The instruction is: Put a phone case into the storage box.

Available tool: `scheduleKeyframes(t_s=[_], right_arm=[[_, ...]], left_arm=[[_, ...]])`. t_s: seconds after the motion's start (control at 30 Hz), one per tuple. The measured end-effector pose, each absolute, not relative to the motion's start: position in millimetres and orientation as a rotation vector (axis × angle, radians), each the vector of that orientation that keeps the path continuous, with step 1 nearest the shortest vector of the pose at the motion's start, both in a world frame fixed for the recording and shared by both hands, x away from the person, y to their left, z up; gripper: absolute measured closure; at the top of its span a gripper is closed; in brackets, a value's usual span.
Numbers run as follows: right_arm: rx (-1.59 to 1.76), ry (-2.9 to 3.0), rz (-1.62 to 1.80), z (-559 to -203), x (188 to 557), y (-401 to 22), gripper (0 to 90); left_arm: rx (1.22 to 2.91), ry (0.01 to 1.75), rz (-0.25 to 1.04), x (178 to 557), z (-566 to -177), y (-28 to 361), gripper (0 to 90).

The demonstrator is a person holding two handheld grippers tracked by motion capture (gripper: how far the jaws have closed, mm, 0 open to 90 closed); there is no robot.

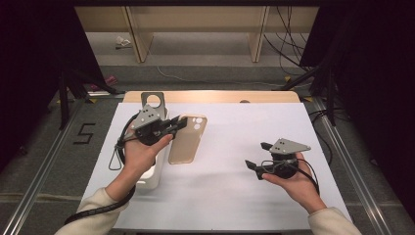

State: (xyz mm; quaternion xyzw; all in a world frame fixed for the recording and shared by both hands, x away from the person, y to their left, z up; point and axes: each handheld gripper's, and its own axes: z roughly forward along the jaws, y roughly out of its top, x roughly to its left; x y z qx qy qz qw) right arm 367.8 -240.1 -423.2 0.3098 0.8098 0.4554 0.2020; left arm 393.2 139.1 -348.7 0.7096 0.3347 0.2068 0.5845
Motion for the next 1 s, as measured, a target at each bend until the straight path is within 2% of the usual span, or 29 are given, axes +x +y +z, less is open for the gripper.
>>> scheduleKeyframes(t_s=[0.2, 0.23, 1.0], right_arm=[[0.876, 2.251, 1.278, -422.6, 367.0, -242.4, 16.6], [0.877, 2.250, 1.278, -422.7, 366.9, -242.7, 16.7], [0.918, 2.221, 1.282, -422.4, 364.4, -251.0, 16.6]], left_arm=[[1.650, 0.741, 0.528, 395.5, -342.0, 148.2, 80.7], [1.643, 0.779, 0.506, 393.0, -341.6, 148.9, 80.7], [1.583, 0.804, 0.556, 394.9, -320.7, 178.8, 80.7]])
